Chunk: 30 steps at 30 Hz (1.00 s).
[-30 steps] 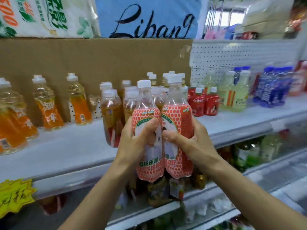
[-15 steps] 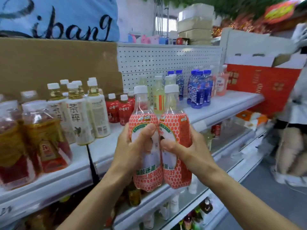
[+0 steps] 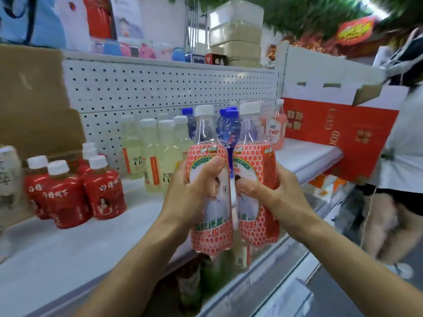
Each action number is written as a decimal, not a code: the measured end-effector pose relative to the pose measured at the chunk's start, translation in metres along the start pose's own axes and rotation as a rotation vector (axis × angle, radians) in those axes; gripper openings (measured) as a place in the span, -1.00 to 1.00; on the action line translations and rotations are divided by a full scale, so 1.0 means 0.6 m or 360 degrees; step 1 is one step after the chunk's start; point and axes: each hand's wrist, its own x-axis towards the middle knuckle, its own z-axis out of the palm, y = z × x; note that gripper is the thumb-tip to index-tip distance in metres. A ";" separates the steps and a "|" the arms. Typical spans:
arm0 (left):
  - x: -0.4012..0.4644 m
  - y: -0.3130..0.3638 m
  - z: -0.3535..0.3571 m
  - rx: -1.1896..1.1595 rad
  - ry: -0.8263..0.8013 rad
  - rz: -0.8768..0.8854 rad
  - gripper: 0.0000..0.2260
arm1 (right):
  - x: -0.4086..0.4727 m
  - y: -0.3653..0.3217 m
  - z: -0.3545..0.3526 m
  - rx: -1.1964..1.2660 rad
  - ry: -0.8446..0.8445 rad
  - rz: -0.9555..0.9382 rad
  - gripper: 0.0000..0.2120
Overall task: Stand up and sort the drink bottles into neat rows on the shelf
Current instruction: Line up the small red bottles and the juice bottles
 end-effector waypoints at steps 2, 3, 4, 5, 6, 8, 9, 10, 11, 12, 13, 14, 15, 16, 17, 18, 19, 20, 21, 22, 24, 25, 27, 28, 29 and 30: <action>0.037 -0.015 0.026 -0.0008 0.0028 -0.0026 -0.54 | 0.038 0.020 -0.032 0.0015 0.0018 0.0006 -0.58; 0.054 -0.022 0.039 -0.0013 0.0033 -0.0040 -0.53 | 0.057 0.030 -0.047 0.0026 0.0027 0.0012 -0.56; 0.071 -0.029 0.054 -0.0004 0.0038 -0.0048 -0.51 | 0.076 0.039 -0.063 0.0040 0.0030 0.0010 -0.55; 0.088 -0.037 0.069 0.0021 0.0048 -0.0048 -0.51 | 0.096 0.048 -0.079 0.0055 0.0029 0.0004 -0.54; 0.105 -0.045 0.085 0.0051 0.0058 -0.0039 -0.51 | 0.117 0.057 -0.097 0.0066 0.0026 -0.0007 -0.55; 0.139 -0.060 0.121 0.0083 0.0100 -0.0018 -0.51 | 0.159 0.077 -0.133 0.0085 0.0025 -0.0042 -0.54; 0.156 -0.067 0.140 0.0086 0.0126 -0.0010 -0.51 | 0.182 0.088 -0.152 0.0095 0.0029 -0.0054 -0.54; 0.174 -0.075 0.161 0.0089 0.0156 -0.0002 -0.51 | 0.205 0.101 -0.173 0.0108 0.0032 -0.0060 -0.54; 0.192 -0.083 0.183 0.0096 0.0188 0.0005 -0.52 | 0.228 0.113 -0.193 0.0125 0.0026 -0.0064 -0.54; 0.211 -0.091 0.205 0.0107 0.0216 0.0010 -0.53 | 0.251 0.126 -0.215 0.0137 0.0016 -0.0073 -0.54; 0.232 -0.099 0.226 0.0121 0.0243 0.0015 -0.54 | 0.273 0.138 -0.236 0.0135 0.0005 -0.0084 -0.54; 0.253 -0.109 0.247 0.0132 0.0268 0.0020 -0.53 | 0.295 0.149 -0.259 0.0121 -0.0007 -0.0101 -0.53; 0.275 -0.119 0.268 0.0136 0.0290 0.0023 -0.53 | 0.315 0.161 -0.281 0.0106 -0.0011 -0.0113 -0.52; 0.298 -0.131 0.289 0.0139 0.0310 0.0026 -0.53 | 0.335 0.173 -0.303 0.0092 -0.0008 -0.0119 -0.50; 0.319 -0.143 0.311 0.0144 0.0327 0.0028 -0.54 | 0.354 0.185 -0.323 0.0078 0.0000 -0.0124 -0.49; 0.340 -0.156 0.332 0.0148 0.0348 0.0035 -0.55 | 0.374 0.200 -0.342 0.0062 0.0009 -0.0131 -0.49; 0.359 -0.170 0.352 0.0144 0.0376 0.0049 -0.55 | 0.393 0.215 -0.359 0.0046 0.0017 -0.0135 -0.49; 0.379 -0.184 0.372 0.0133 0.0412 0.0068 -0.57 | 0.412 0.231 -0.374 0.0032 0.0023 -0.0136 -0.49; 0.397 -0.198 0.390 0.0122 0.0447 0.0081 -0.58 | 0.429 0.247 -0.386 0.0022 0.0023 -0.0129 -0.48; 0.413 -0.213 0.406 0.0120 0.0476 0.0081 -0.58 | 0.444 0.264 -0.397 0.0013 0.0016 -0.0121 -0.47; 0.439 -0.242 0.430 0.0134 0.0514 0.0046 -0.54 | 0.469 0.298 -0.415 -0.0001 0.0001 -0.0088 -0.43; 0.449 -0.255 0.440 0.0139 0.0531 0.0022 -0.51 | 0.479 0.315 -0.422 -0.0004 -0.0006 -0.0065 -0.42; 0.469 -0.277 0.455 0.0171 0.0563 -0.0006 -0.48 | 0.497 0.344 -0.436 0.0028 -0.0005 -0.0023 -0.41; 0.478 -0.283 0.462 0.0196 0.0578 0.0001 -0.47 | 0.506 0.355 -0.441 0.0059 0.0007 -0.0015 -0.42; 0.490 -0.290 0.467 0.0225 0.0595 0.0010 -0.47 | 0.514 0.362 -0.446 0.0081 0.0018 -0.0019 -0.42; 0.502 -0.296 0.472 0.0255 0.0617 0.0007 -0.45 | 0.522 0.366 -0.449 0.0086 0.0025 -0.0025 -0.43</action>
